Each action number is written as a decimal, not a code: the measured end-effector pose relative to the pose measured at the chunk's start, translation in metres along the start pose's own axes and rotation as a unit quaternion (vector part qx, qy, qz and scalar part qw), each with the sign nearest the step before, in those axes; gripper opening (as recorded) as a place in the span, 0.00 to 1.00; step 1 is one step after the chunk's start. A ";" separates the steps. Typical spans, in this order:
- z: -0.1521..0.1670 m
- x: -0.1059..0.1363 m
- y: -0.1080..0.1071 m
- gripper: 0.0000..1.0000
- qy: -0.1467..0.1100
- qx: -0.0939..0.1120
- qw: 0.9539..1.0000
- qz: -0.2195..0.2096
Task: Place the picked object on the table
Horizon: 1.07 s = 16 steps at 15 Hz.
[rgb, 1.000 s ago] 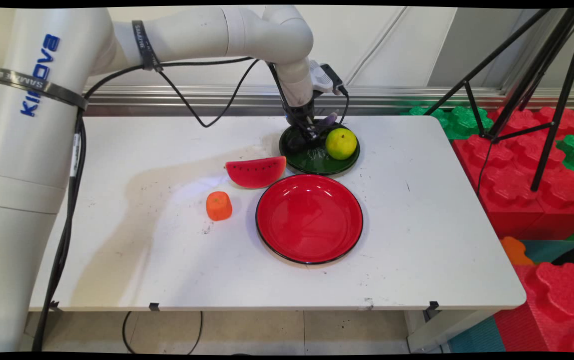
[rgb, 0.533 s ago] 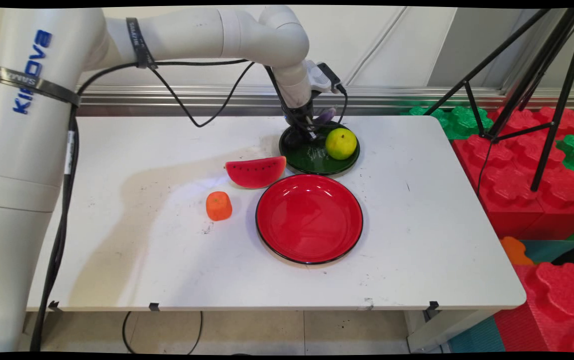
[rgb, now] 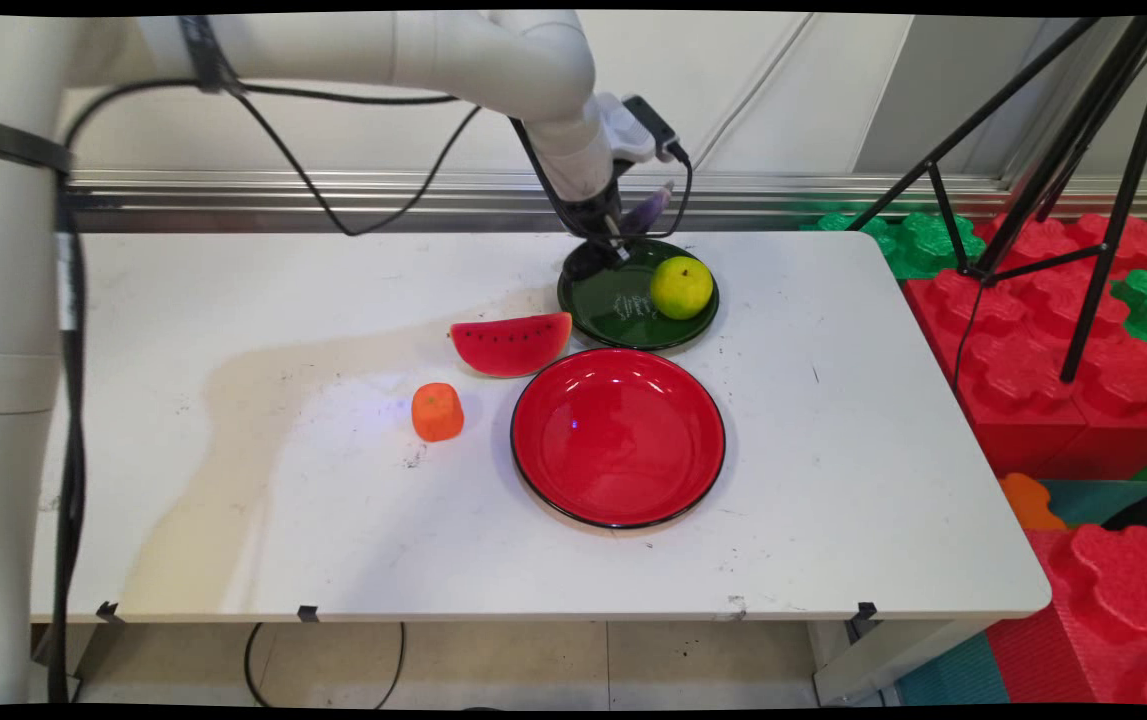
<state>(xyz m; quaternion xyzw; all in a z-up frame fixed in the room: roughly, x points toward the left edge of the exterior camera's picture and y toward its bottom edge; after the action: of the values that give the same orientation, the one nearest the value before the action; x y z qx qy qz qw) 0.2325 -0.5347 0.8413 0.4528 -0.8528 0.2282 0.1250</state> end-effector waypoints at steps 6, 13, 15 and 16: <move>-0.081 -0.029 0.001 0.00 0.021 0.021 1.000 -0.005; -0.140 -0.084 -0.021 0.00 0.000 0.030 0.999 0.037; -0.151 -0.100 -0.028 0.00 -0.010 0.031 0.998 0.048; -0.157 -0.108 -0.031 0.00 -0.016 0.031 0.998 0.054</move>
<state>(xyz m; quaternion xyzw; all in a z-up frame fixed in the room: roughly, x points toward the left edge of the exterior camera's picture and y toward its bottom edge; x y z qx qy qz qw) 0.3195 -0.3936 0.9402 0.4130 -0.8707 0.2535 0.0844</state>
